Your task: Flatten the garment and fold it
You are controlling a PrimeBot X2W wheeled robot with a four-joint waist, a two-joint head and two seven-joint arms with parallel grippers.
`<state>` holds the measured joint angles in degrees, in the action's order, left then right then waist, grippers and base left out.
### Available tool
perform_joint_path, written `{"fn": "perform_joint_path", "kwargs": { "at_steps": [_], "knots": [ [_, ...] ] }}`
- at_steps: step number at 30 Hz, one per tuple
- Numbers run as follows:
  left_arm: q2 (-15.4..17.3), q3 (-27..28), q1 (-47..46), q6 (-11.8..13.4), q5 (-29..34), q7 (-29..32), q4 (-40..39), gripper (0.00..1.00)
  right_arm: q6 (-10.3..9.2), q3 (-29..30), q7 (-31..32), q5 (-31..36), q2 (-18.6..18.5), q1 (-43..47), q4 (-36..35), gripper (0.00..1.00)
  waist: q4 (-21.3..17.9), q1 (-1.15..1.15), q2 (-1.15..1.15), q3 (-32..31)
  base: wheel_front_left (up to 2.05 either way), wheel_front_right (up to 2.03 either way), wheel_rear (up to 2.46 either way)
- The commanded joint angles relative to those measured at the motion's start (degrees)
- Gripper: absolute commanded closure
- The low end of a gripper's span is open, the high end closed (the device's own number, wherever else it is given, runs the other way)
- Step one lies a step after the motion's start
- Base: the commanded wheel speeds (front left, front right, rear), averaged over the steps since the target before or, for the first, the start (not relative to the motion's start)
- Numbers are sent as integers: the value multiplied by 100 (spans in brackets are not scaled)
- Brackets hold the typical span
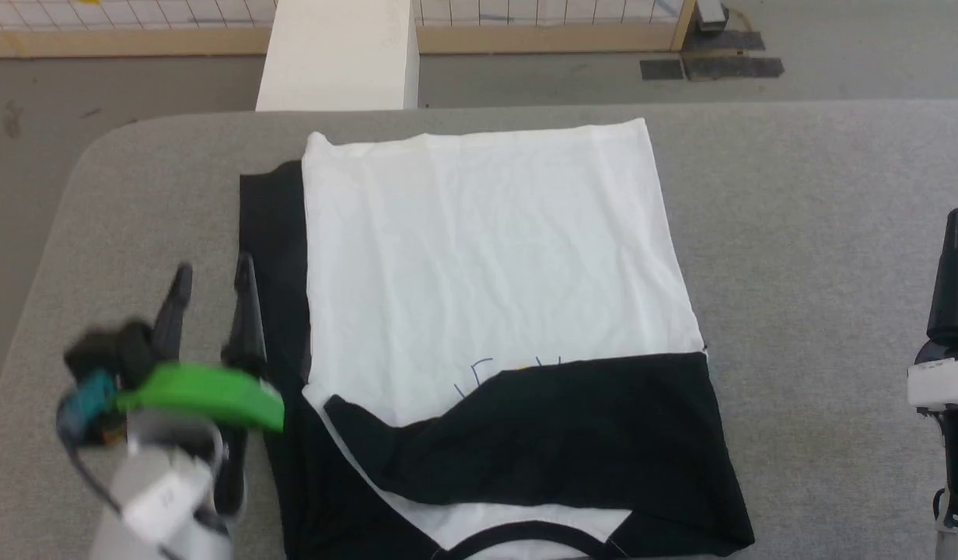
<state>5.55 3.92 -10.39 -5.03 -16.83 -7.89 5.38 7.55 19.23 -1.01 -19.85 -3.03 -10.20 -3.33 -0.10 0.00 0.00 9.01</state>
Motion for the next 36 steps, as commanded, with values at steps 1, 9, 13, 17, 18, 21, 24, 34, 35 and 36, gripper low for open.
{"fn": "perform_joint_path", "kwargs": {
  "at_steps": [1,9,13,17,18,21,24,34,35,36],
  "knots": [
    [166,-28,-475,-49,-86,224,178,0,-6,-27,-22,-51,13,54,-82,0,14,0,0,256,0,0,0],
    [856,-137,-2888,-63,-340,2039,1624,0,-6,-187,79,-75,14,-251,-422,0,-79,0,0,1219,0,0,0],
    [1089,-116,-3865,31,-424,2846,2146,0,-6,-249,102,-69,14,-414,-598,0,-229,0,0,1713,0,0,0],
    [1348,-174,-4342,101,-392,3561,2458,0,-6,-238,63,-94,14,-555,-671,0,-376,0,0,2105,0,0,0],
    [1423,-220,-4384,104,-368,3807,2549,0,-6,-232,47,-104,14,-570,-674,0,-410,0,0,2185,0,0,0],
    [1566,-270,-4447,170,-336,4284,2650,0,-6,-210,-8,-137,14,-606,-633,0,-458,0,0,2365,0,0,0],
    [1631,-313,-4404,221,-359,4752,2699,0,-6,-210,-96,-169,14,-610,-586,0,-463,0,0,2501,0,0,0],
    [1530,-452,-3953,240,-453,5047,2486,100,-6,-143,-157,-99,15,-698,-461,0,-371,0,0,2568,0,0,0],
    [1522,-381,-3937,318,-463,4893,2461,100,-6,-139,-152,-87,15,-707,-464,0,-356,0,0,2544,0,0,0],
    [1509,-286,-3919,420,-483,4711,2443,100,-6,-133,-147,-67,15,-715,-464,0,-338,0,0,2504,0,0,0]
  ]
}}
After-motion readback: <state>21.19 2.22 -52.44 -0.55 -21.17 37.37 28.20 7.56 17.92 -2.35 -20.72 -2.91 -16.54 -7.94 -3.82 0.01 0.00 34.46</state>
